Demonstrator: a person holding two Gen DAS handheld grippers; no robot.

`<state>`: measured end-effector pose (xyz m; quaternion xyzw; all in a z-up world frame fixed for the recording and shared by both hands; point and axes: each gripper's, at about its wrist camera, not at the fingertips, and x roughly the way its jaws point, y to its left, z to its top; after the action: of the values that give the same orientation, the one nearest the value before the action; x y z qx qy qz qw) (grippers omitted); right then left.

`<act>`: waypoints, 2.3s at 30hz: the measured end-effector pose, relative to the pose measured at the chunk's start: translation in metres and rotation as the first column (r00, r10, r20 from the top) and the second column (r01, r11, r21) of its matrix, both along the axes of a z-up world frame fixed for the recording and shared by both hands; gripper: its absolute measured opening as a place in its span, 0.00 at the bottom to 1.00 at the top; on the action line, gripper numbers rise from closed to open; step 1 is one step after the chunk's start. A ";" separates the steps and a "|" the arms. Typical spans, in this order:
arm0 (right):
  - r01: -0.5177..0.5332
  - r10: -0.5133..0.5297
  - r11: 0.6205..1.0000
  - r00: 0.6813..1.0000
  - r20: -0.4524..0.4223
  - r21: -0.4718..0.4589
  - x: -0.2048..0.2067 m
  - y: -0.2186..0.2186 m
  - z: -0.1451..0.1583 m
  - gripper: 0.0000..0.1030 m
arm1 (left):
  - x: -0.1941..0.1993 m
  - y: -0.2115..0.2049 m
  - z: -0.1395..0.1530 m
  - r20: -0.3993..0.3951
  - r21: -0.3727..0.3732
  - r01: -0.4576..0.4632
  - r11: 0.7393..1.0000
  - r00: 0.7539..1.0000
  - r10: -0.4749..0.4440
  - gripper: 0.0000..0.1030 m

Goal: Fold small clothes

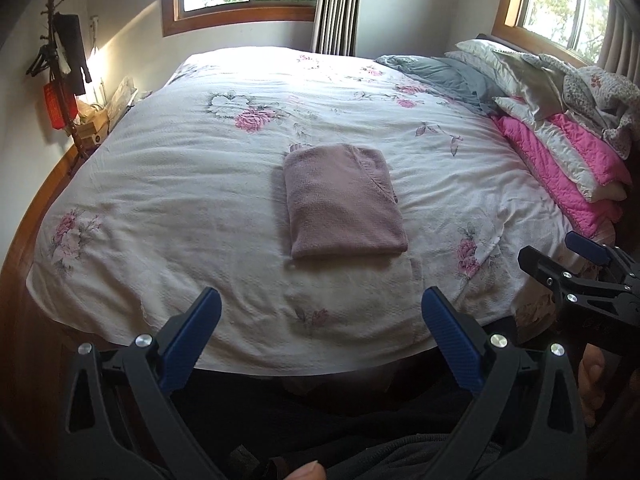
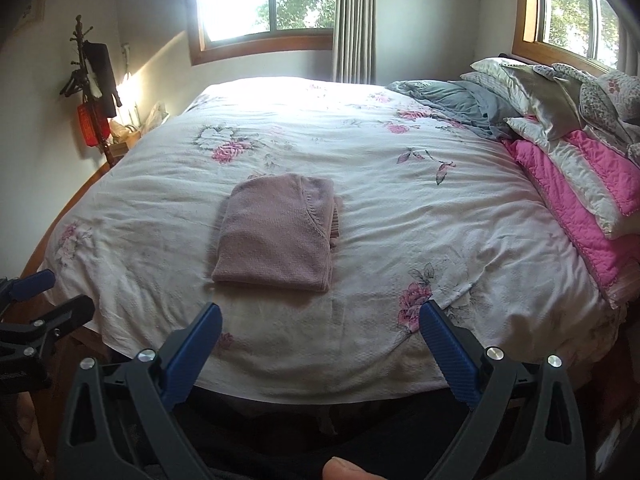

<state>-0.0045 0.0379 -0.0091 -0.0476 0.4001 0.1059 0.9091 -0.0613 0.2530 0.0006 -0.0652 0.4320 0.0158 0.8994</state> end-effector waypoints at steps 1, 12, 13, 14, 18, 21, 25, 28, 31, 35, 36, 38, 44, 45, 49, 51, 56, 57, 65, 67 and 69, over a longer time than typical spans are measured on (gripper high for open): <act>-0.002 0.002 1.000 1.000 -0.003 0.002 0.001 0.001 -0.001 0.96 | 0.001 0.001 -0.001 -0.003 -0.004 0.000 1.000 1.000 0.000 0.97; -0.011 0.011 1.000 1.000 -0.027 -0.008 0.009 0.007 -0.009 0.96 | 0.009 0.005 -0.010 -0.025 -0.013 -0.018 1.000 1.000 0.018 0.97; -0.011 0.011 1.000 1.000 -0.029 -0.009 0.010 0.007 -0.010 0.96 | 0.011 0.005 -0.010 -0.027 -0.014 -0.018 1.000 0.999 0.018 0.97; -0.010 0.010 1.000 0.999 -0.030 -0.008 0.011 0.007 -0.010 0.96 | 0.011 0.005 -0.010 -0.027 -0.016 -0.018 1.000 0.999 0.018 0.97; -0.010 0.010 1.000 0.999 -0.034 -0.008 0.014 0.006 -0.010 0.96 | 0.012 0.004 -0.012 -0.029 -0.013 -0.015 1.000 0.999 0.015 0.97; -0.011 0.011 1.000 0.999 -0.036 -0.010 0.015 0.006 -0.011 0.96 | 0.016 0.002 -0.012 -0.034 -0.008 -0.012 1.000 0.999 0.012 0.97; -0.013 0.013 1.000 0.999 -0.044 -0.002 0.017 0.005 -0.014 0.96 | 0.019 0.000 -0.011 -0.030 0.006 -0.011 1.000 0.999 0.011 0.97; -0.019 0.019 1.000 0.999 -0.044 -0.003 0.019 0.005 -0.014 0.96 | 0.019 0.000 -0.010 -0.026 0.011 -0.016 1.000 1.000 0.017 0.97; -0.023 0.022 1.000 0.999 -0.043 -0.007 0.020 0.005 -0.015 0.96 | 0.019 -0.001 -0.010 -0.025 0.011 -0.018 1.000 1.000 0.019 0.97; -0.028 0.027 0.999 0.999 -0.039 -0.015 0.019 0.009 -0.014 0.96 | 0.019 0.000 -0.009 -0.021 0.011 -0.020 1.000 1.000 0.021 0.97; -0.030 0.029 0.999 0.999 -0.039 -0.018 0.019 0.010 -0.014 0.96 | 0.018 0.000 -0.009 -0.020 0.011 -0.022 1.000 1.000 0.022 0.97; -0.029 0.028 0.999 0.999 -0.037 -0.025 0.019 0.011 -0.014 0.96 | 0.018 0.000 -0.009 -0.020 0.013 -0.024 1.000 0.999 0.025 0.97; -0.034 0.034 0.999 0.999 -0.035 -0.022 0.020 0.012 -0.015 0.96 | 0.016 -0.002 -0.009 -0.017 0.012 -0.035 0.999 0.999 0.035 0.97; -0.035 0.034 0.999 0.999 -0.034 -0.017 0.020 0.012 -0.014 0.96 | 0.015 -0.002 -0.008 -0.015 0.012 -0.036 0.999 0.999 0.036 0.97; -0.040 0.040 0.999 0.999 -0.022 -0.006 0.020 0.012 -0.013 0.96 | 0.015 -0.002 -0.008 -0.013 0.012 -0.036 0.999 0.999 0.036 0.97; -0.045 0.045 0.999 0.999 -0.020 -0.007 0.020 0.013 -0.013 0.96 | 0.015 -0.002 -0.008 -0.012 0.012 -0.035 0.999 0.999 0.035 0.97; -0.055 0.055 0.998 0.998 -0.024 -0.008 0.021 0.015 -0.015 0.96 | 0.017 -0.001 -0.007 -0.011 0.013 -0.035 0.999 0.999 0.035 0.97; -0.055 0.055 0.998 0.998 -0.023 -0.005 0.020 0.014 -0.015 0.96 | 0.017 -0.001 -0.007 -0.011 0.015 -0.035 0.999 0.999 0.035 0.97; -0.049 0.049 0.999 0.999 -0.024 0.003 0.020 0.013 -0.015 0.96 | 0.019 -0.001 -0.007 -0.015 0.016 -0.036 0.999 0.999 0.037 0.97; -0.050 0.050 0.999 0.998 -0.025 0.001 0.020 0.014 -0.016 0.96 | 0.020 -0.001 -0.008 -0.018 0.016 -0.035 0.999 0.999 0.036 0.97; -0.050 0.050 0.999 0.998 -0.029 0.003 0.020 0.014 -0.016 0.96 | 0.020 -0.002 -0.010 -0.020 0.017 -0.035 0.999 0.999 0.036 0.97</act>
<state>0.0155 0.0514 -0.0254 -0.0550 0.4116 0.1300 0.9004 -0.0416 0.2507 -0.0092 -0.0651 0.4399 0.0361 0.8949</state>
